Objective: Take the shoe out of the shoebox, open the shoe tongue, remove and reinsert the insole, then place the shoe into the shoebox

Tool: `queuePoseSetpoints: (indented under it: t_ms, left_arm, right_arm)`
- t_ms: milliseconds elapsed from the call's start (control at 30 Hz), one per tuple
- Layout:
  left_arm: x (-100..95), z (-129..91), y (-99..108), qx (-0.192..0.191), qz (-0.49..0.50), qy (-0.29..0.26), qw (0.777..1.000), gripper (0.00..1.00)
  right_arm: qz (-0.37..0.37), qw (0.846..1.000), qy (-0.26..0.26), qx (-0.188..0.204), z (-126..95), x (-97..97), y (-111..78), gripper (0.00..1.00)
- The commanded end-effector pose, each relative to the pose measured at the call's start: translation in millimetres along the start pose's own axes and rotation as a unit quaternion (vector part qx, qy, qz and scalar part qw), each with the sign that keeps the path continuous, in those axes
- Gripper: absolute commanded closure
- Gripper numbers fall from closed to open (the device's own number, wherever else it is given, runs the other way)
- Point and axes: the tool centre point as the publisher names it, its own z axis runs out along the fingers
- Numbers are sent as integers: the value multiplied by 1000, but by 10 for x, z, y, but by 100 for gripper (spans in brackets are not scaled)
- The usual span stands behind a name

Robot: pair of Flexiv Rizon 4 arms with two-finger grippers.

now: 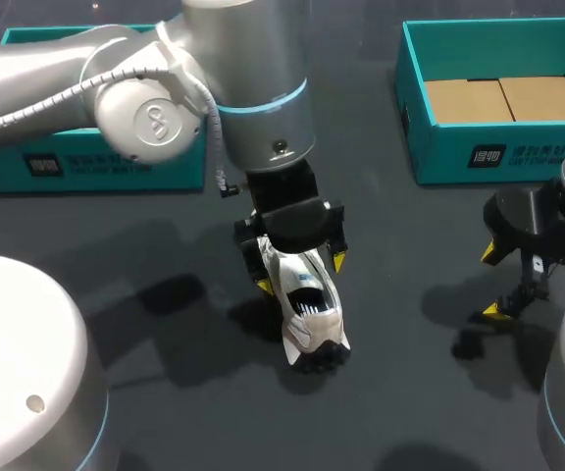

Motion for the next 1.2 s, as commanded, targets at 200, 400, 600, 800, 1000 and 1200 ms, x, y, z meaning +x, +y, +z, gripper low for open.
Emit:
queuePoseSetpoints:
  t_ms: [200,400,600,800,1000,1200]
  left_arm:
    - [61,-58,-342,-105,-230,-1,968,0]
    - [61,-58,-342,-105,-230,-1,968,0]
    - [17,17,-331,-64,-292,8,954,0]
    - [-146,181,-387,-91,-523,27,847,0]
    - [-146,181,-387,-91,-523,27,847,0]
    - [-147,269,-431,-90,-575,0,813,0]
  right_arm:
    - [0,1000,-2,0,2,17,-3,0]
    - [0,1000,-2,0,2,17,-3,0]
    - [0,1000,-2,0,2,17,-3,0]
    - [0,1000,-2,0,2,17,-3,0]
    - [0,1000,-2,0,2,17,-3,0]
    - [0,1000,-2,0,2,17,-3,0]
